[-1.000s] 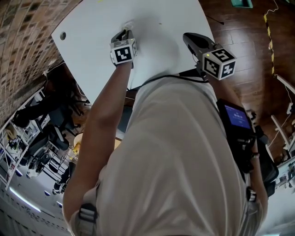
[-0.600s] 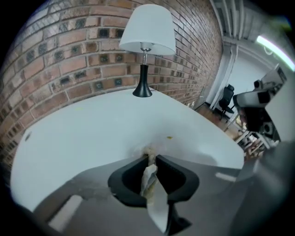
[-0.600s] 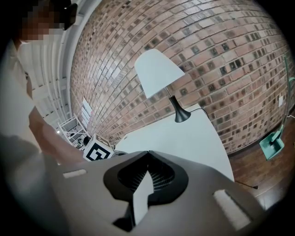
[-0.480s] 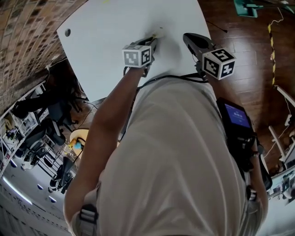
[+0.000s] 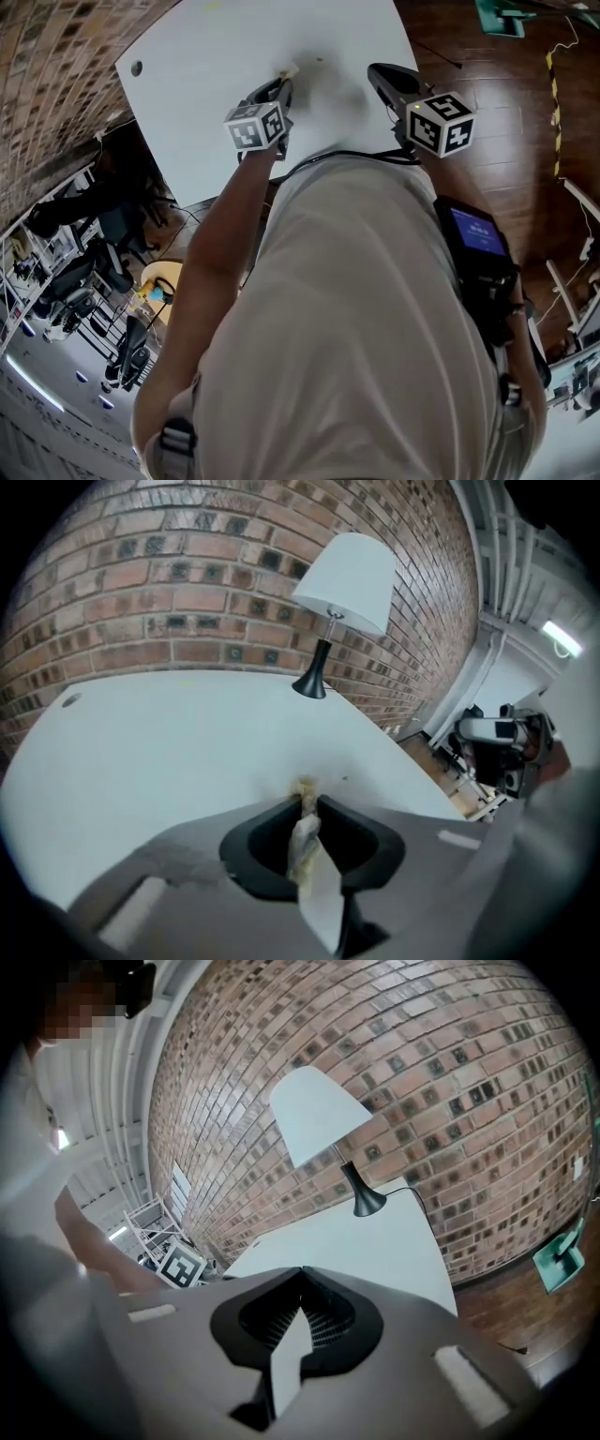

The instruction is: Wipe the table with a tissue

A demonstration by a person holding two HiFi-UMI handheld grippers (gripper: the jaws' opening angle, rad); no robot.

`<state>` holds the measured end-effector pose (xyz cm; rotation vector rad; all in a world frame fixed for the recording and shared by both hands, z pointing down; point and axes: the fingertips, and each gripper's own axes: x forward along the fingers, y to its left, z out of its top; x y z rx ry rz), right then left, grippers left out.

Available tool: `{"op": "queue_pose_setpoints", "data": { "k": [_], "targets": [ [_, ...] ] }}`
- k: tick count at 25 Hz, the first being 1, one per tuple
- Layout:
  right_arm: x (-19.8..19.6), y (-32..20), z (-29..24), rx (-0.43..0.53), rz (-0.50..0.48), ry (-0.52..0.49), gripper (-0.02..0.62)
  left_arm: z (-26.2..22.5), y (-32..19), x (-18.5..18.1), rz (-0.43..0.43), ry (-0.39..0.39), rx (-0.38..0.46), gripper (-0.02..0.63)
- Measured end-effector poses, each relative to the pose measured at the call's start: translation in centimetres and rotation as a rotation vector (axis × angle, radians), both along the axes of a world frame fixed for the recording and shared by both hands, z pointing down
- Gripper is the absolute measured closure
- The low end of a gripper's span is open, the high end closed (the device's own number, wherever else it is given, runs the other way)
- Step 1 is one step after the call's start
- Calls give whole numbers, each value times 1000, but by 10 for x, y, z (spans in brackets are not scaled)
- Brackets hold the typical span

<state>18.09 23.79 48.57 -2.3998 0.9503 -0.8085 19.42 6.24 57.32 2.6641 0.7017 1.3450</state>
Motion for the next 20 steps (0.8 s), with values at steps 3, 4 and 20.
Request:
{"op": "queue_pose_setpoints", "data": {
  "k": [3, 4, 20],
  "targets": [
    [-5, 9, 3, 0, 12, -8, 588, 0, -31, 28, -53, 57, 102, 548],
    [-6, 12, 4, -1, 18, -10, 588, 1, -41, 38, -74, 65, 132, 548],
    [-21, 39, 16, 5, 84, -29, 588, 30, 12, 18, 232, -39, 326, 548]
  ]
}}
